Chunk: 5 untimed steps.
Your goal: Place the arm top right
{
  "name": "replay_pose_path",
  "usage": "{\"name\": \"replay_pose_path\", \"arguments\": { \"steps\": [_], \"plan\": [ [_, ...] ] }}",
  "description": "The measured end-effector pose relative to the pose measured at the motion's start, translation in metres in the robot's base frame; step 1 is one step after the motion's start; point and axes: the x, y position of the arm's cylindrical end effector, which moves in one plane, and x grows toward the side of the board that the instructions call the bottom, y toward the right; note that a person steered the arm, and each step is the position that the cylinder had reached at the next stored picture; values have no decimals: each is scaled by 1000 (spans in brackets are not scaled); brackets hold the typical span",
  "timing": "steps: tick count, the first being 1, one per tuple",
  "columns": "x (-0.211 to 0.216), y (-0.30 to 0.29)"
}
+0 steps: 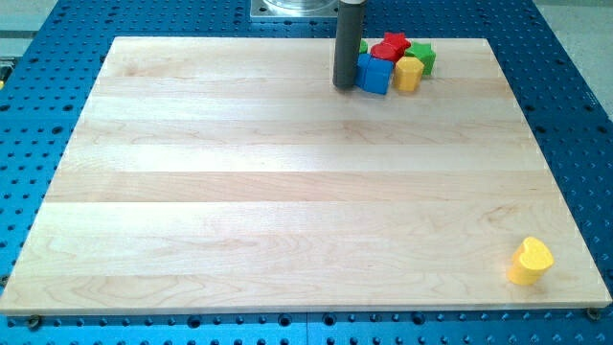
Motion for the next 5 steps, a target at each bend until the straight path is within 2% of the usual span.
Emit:
{"name": "replay_pose_path", "arguments": {
  "steps": [1, 3, 5],
  "plan": [
    [0, -2],
    [30, 0],
    [50, 68]
  ]
}}
